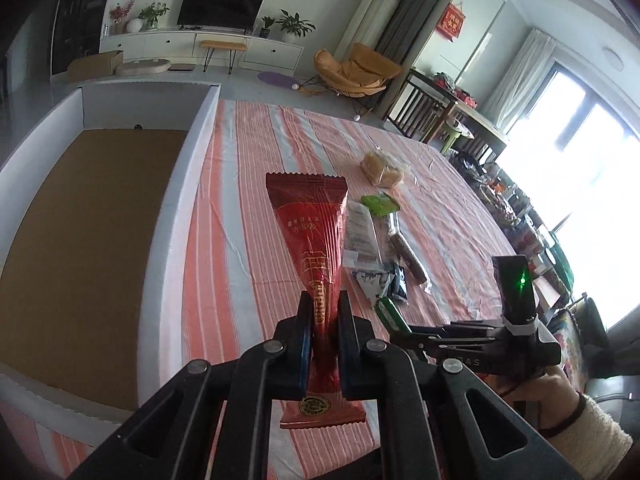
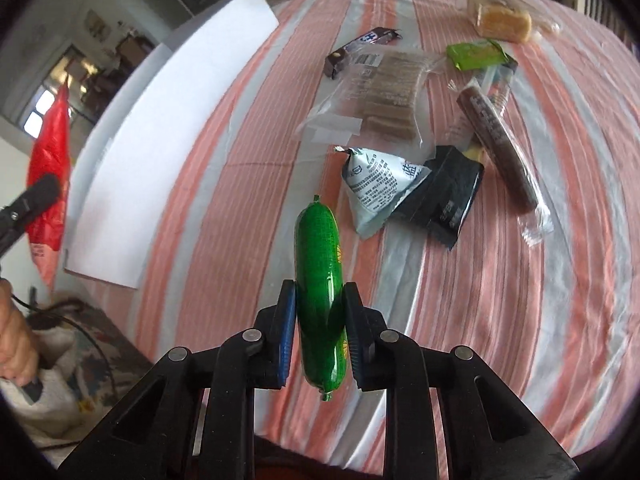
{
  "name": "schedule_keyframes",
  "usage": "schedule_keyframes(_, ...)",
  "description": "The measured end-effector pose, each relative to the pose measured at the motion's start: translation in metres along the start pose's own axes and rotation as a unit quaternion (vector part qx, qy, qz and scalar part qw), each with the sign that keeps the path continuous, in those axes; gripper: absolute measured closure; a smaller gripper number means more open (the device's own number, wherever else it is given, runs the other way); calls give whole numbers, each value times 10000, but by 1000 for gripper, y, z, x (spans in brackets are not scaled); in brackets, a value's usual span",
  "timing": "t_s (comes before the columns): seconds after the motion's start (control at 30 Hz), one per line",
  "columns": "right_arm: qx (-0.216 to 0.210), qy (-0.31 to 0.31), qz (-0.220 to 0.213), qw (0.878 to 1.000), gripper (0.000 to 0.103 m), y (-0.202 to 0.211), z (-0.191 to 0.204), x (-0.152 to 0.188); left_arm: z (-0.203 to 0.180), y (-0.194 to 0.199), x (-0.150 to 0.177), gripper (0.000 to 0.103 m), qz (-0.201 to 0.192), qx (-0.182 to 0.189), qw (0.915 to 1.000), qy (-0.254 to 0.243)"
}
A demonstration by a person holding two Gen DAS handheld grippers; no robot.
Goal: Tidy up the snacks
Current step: 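Grasp the red snack bar with the left tool while the right tool grasps the green sausage, then carry both snacks over the cardboard box and open both tools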
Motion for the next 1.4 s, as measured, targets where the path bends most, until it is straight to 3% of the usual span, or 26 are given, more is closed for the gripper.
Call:
schedule_keyframes(0.13,-876,-620,-236,9939,79,12,19,2,14,19,-13,94,-216,36,9996,181)
schedule_keyframes(0.33,-1742,-818,-444,9803,79,27,50,-21,57,51,-26,94,-635,-381,9962,451)
schedule_keyframes(0.5,-2234,-449,-463,9726,79,25,122,-57,123,69,-26,94,-822,-1228,9859,784)
schedule_keyframes(0.7,-2375,322,-501,9696,78,3,233,-89,182,64,-7,93,-531,-2189,9689,1027)
schedule_keyframes(0.77,-2189,390,-533,9735,74,-8,251,-93,193,57,-4,86,-426,-2469,9622,1064)
schedule_keyframes(0.8,-2096,392,-554,9754,67,-10,254,-92,197,54,-2,72,-373,-2564,9599,1068)
schedule_keyframes(0.83,-2019,393,-587,9768,59,-11,253,-93,199,53,-1,49,-347,-2632,9582,1064)
schedule_keyframes(0.9,-1848,384,-694,9796,54,-2,246,-83,200,52,1,24,-447,-2750,9549,1028)
schedule_keyframes(1.0,-1169,478,-922,9877,42,9,214,-60,189,48,0,23,-619,-2839,9538,769)
schedule_keyframes(1.13,317,639,-1066,9917,40,20,143,-26,160,40,-9,22,-1039,-2583,9599,316)
schedule_keyframes(1.27,1555,306,-1195,9801,40,35,57,16,127,20,-16,17,-1066,-2303,9671,-171)
schedule_keyframes(1.4,2385,-340,-1436,9599,40,64,-17,39,107,-14,-17,17,-708,-2553,9622,-630)
Point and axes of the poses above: each gripper's, at about its wrist camera, not at the fingertips, and y roughly against the way its jaws point, z to its left, x to its underside, the point moved 5 cm from there along -y, roughly the way its jaws point, and after that the axes turned 1 degree about y, right-handed, at the moved point
